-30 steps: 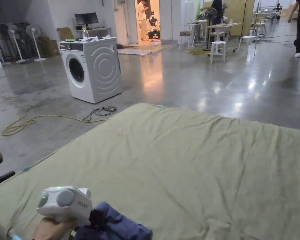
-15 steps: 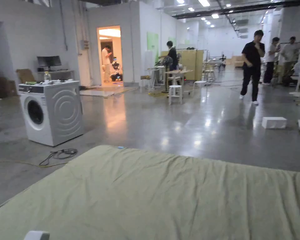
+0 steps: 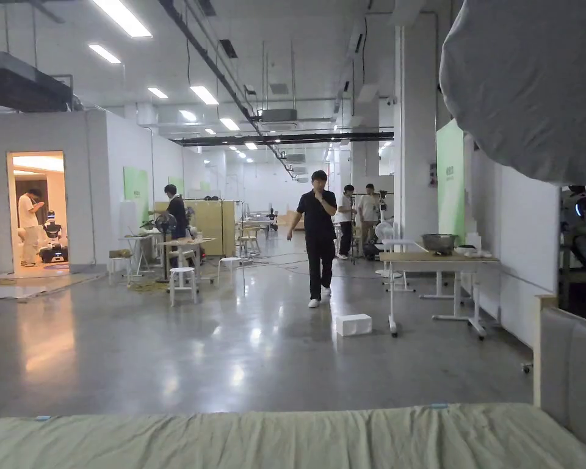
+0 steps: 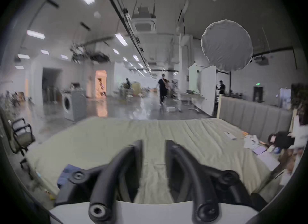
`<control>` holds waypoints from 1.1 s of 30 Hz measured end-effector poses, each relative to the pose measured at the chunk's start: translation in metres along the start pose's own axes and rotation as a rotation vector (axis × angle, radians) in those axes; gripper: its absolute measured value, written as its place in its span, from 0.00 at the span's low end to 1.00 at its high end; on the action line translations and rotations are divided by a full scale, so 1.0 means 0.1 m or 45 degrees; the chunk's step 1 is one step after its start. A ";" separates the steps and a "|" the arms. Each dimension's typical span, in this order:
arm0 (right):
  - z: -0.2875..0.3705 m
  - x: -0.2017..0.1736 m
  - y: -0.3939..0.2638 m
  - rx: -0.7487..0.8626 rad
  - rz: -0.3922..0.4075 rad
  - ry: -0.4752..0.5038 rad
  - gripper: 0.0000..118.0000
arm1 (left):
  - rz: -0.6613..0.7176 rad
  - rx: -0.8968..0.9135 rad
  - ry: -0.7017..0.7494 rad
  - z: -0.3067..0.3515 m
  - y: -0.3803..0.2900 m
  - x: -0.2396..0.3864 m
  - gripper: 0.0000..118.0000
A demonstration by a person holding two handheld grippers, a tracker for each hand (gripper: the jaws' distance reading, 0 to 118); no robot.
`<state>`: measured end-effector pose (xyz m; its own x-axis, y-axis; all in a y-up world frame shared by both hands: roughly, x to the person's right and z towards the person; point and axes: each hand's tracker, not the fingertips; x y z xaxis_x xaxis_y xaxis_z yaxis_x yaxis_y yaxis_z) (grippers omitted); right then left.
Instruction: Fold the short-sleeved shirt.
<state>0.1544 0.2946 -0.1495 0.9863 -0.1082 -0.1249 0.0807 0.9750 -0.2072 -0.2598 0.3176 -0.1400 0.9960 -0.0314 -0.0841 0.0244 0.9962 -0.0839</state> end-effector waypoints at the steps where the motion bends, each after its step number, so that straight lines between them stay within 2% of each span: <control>1: 0.03 -0.03 0.04 0.005 0.027 0.005 0.00 | 0.013 -0.028 -0.020 0.06 -0.02 0.08 0.16; 3: 0.08 -0.08 0.10 0.029 0.077 0.023 0.00 | 0.052 -0.067 -0.051 0.12 0.00 0.09 0.14; 4: 0.12 -0.12 0.13 0.054 0.113 0.031 0.00 | 0.046 -0.125 -0.103 0.16 0.02 0.09 0.08; 6: 0.21 -0.19 0.18 0.084 0.152 0.024 0.00 | -0.048 -0.097 -0.024 0.28 0.05 0.09 0.03; 7: 0.26 -0.20 0.18 0.082 0.139 0.022 0.00 | -0.094 -0.015 -0.016 0.40 0.07 0.05 0.00; 10: 0.39 -0.25 0.16 0.100 0.164 0.072 0.00 | -0.077 -0.029 -0.008 0.61 0.23 -0.07 0.00; 12: 0.40 -0.32 0.17 0.161 0.279 0.027 0.00 | -0.080 -0.018 0.005 0.66 0.27 -0.08 0.00; 13: 0.37 -0.33 0.15 0.111 0.230 0.031 0.00 | -0.092 -0.025 0.023 0.66 0.28 -0.09 0.00; 17: 0.35 -0.38 0.17 0.102 0.189 0.079 0.00 | -0.051 0.005 -0.026 0.65 0.28 -0.11 0.00; 23: 0.37 -0.45 0.25 0.147 0.245 0.074 0.00 | -0.066 0.022 -0.057 0.60 0.37 -0.06 0.00; 25: 0.35 -0.44 0.24 0.109 0.187 0.074 0.00 | -0.066 0.032 -0.059 0.59 0.40 -0.05 0.00; 26: 0.35 -0.45 0.25 0.127 0.199 0.076 0.04 | -0.066 0.035 -0.061 0.58 0.42 -0.06 0.00; 27: 0.36 -0.45 0.25 0.129 0.201 0.075 0.12 | -0.067 0.038 -0.063 0.58 0.43 -0.07 0.02; 29: 0.35 -0.45 0.27 0.136 0.210 0.068 0.36 | -0.057 0.036 -0.060 0.56 0.44 -0.07 0.21; 30: 0.34 -0.45 0.29 0.137 0.215 0.074 0.45 | -0.047 0.038 -0.054 0.56 0.45 -0.08 0.34; 31: 0.33 -0.46 0.29 0.119 0.194 0.076 0.52 | -0.037 0.039 -0.050 0.55 0.45 -0.09 0.49; 33: 0.33 -0.48 0.32 0.136 0.198 0.077 0.52 | -0.008 0.040 -0.063 0.53 0.45 -0.09 0.51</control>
<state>0.1146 0.3371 -0.1181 0.9778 0.0373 -0.2062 -0.0543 0.9955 -0.0773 -0.2628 0.3667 -0.0904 0.9988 -0.0348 -0.0342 0.0329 0.9981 -0.0526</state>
